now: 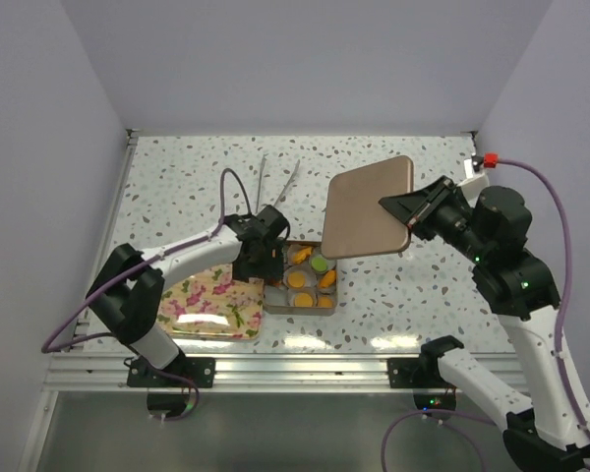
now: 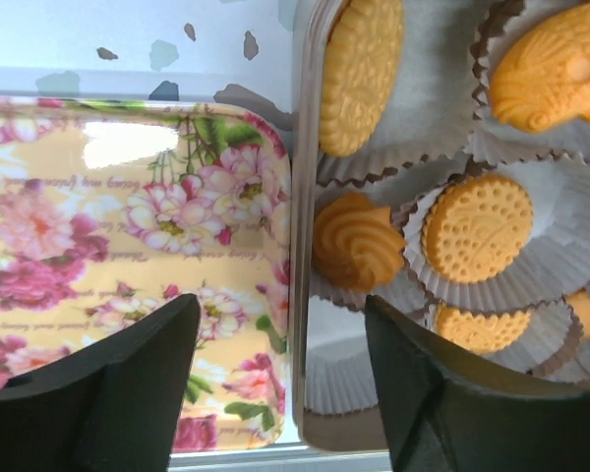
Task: Pack the cookies
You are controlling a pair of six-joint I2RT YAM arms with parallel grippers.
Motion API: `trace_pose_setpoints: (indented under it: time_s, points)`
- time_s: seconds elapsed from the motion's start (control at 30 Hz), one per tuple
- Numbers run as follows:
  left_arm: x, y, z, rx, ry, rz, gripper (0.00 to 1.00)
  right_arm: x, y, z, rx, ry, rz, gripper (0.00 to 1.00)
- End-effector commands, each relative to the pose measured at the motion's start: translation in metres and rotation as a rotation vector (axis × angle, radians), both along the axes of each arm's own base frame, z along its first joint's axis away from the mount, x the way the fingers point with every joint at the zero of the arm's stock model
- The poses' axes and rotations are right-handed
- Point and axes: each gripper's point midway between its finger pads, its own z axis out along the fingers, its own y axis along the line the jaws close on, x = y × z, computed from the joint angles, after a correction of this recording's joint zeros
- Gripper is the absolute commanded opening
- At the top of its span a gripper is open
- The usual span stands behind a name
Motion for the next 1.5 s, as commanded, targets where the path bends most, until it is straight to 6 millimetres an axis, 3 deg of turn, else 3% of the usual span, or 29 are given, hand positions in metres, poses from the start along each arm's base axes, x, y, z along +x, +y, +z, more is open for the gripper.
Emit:
trace_pose_setpoints:
  time_s: [0.0,0.07,0.1,0.13,0.17,0.2,0.27,0.33,0.37,0.4,0.43,0.47,0.57,0.63,0.67,0.83,1.0,1.17,1.2,1.27,1.3,1.33,1.47]
  points:
    - [0.018,-0.005,0.05,-0.064,-0.114,0.045,0.79,0.003,0.02,0.018,0.194,-0.07,0.072,0.0]
    - [0.025,-0.001,0.07,-0.07,-0.15,0.064,0.84,0.006,0.023,0.014,0.241,-0.065,0.077,0.0]
    - [0.027,0.002,0.082,-0.088,-0.177,0.073,0.84,0.01,0.026,-0.004,0.249,-0.027,0.077,0.0]
    - [0.027,0.008,0.089,-0.088,-0.182,0.083,0.85,0.011,0.028,-0.009,0.263,-0.017,0.079,0.0]
    - [0.033,0.016,0.097,-0.095,-0.203,0.106,0.84,0.013,0.03,-0.008,0.299,-0.02,0.084,0.0]
    - [0.033,0.022,0.109,-0.115,-0.231,0.119,0.84,0.016,0.032,-0.026,0.307,0.017,0.082,0.0]
    - [0.036,0.041,0.116,-0.123,-0.256,0.147,0.83,0.019,0.034,-0.034,0.35,0.032,0.08,0.0]
    - [0.039,0.047,0.135,-0.192,-0.339,0.141,0.82,0.022,0.034,-0.057,0.36,0.072,0.065,0.0]
    - [0.038,0.054,0.131,-0.201,-0.342,0.139,0.82,0.023,0.035,-0.06,0.374,0.073,0.066,0.0]
    - [0.041,0.054,0.145,-0.257,-0.409,0.126,0.82,0.025,0.036,-0.078,0.373,0.108,0.063,0.0]
    - [0.036,0.055,0.137,-0.277,-0.403,0.114,0.82,0.026,0.038,-0.085,0.373,0.123,0.064,0.0]
    - [0.033,0.053,0.146,-0.346,-0.429,0.086,0.82,0.027,0.039,-0.087,0.386,0.119,0.069,0.0]
    - [0.024,0.033,0.144,-0.5,-0.439,0.004,0.82,0.03,0.042,-0.109,0.387,0.144,0.07,0.0]
    - [0.02,0.024,0.14,-0.572,-0.453,-0.031,0.82,0.031,0.045,-0.134,0.377,0.195,0.071,0.0]
    - [0.014,0.017,0.142,-0.63,-0.446,-0.056,0.81,0.034,0.048,-0.133,0.397,0.174,0.081,0.0]
    - [0.003,-0.002,0.135,-0.776,-0.429,-0.116,0.8,0.027,0.067,-0.168,0.379,0.232,0.112,0.0]
    - [0.003,-0.007,0.136,-0.799,-0.438,-0.153,0.79,0.024,0.083,-0.184,0.268,0.248,0.1,0.0]
    - [0.006,-0.007,0.127,-0.78,-0.423,-0.185,0.79,0.015,0.106,-0.193,0.28,0.236,0.136,0.0]
    - [0.006,-0.007,0.125,-0.779,-0.417,-0.187,0.79,0.015,0.105,-0.203,0.273,0.24,0.115,0.0]
    - [0.006,-0.006,0.12,-0.776,-0.409,-0.19,0.78,0.013,0.107,-0.2,0.315,0.207,0.107,0.0]
    - [0.006,-0.005,0.118,-0.77,-0.402,-0.188,0.78,0.014,0.102,-0.211,0.314,0.209,0.078,0.0]
    - [0.007,-0.003,0.116,-0.764,-0.403,-0.186,0.78,0.015,0.102,-0.205,0.342,0.183,0.074,0.0]
    - [0.006,0.002,0.103,-0.747,-0.381,-0.197,0.77,0.016,0.098,-0.221,0.355,0.17,0.051,0.0]
